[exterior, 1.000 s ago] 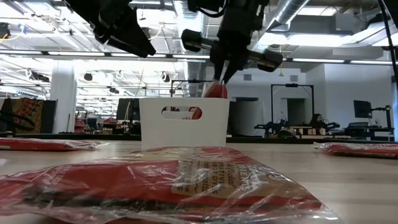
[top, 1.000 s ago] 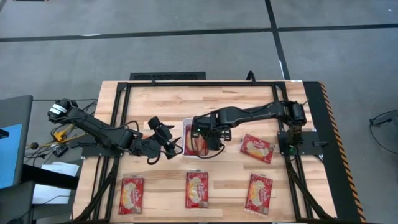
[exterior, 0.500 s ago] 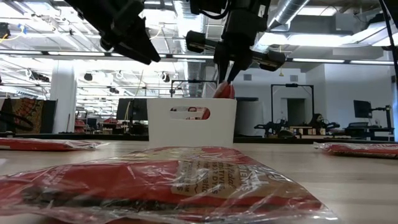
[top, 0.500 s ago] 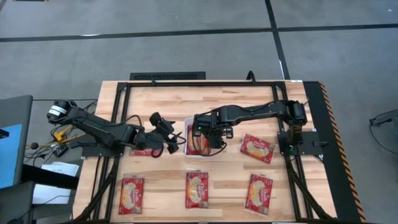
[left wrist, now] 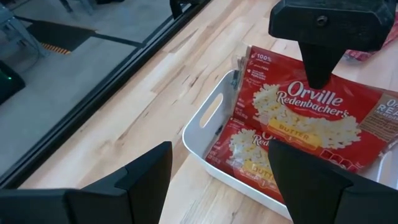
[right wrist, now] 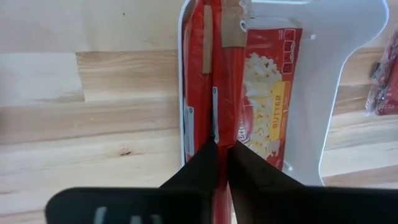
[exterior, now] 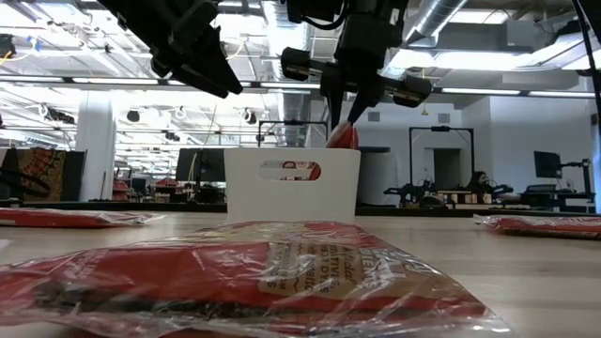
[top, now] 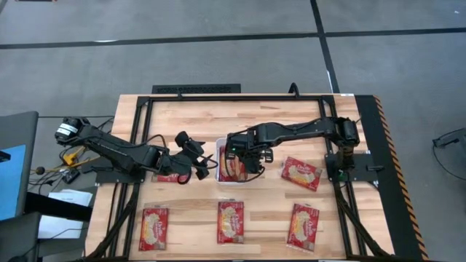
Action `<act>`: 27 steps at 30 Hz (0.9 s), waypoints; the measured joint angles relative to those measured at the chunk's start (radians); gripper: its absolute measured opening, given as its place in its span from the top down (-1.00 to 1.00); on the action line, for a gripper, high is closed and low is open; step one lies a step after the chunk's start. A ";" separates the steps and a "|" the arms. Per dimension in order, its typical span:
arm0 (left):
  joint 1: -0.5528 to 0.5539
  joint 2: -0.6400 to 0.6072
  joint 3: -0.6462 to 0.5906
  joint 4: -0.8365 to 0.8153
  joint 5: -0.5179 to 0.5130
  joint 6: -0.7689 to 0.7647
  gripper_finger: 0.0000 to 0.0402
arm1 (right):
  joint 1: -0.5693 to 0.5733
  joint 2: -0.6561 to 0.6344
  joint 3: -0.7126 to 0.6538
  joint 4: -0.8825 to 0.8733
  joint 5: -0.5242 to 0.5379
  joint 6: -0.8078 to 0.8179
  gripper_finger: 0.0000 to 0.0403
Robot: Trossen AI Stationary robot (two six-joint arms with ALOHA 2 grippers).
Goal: Sort popcorn bags into baskets
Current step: Put the red popcorn bag into the white bin
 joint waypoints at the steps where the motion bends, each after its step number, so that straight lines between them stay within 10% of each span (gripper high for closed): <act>1: 0.000 0.000 0.000 0.000 0.000 -0.001 -0.29 | 0.000 0.000 0.000 0.002 0.000 0.008 0.72; 27: 0.000 0.000 0.000 -0.013 0.001 -0.012 -0.29 | -0.023 -0.109 -0.002 -0.026 -0.085 0.027 0.34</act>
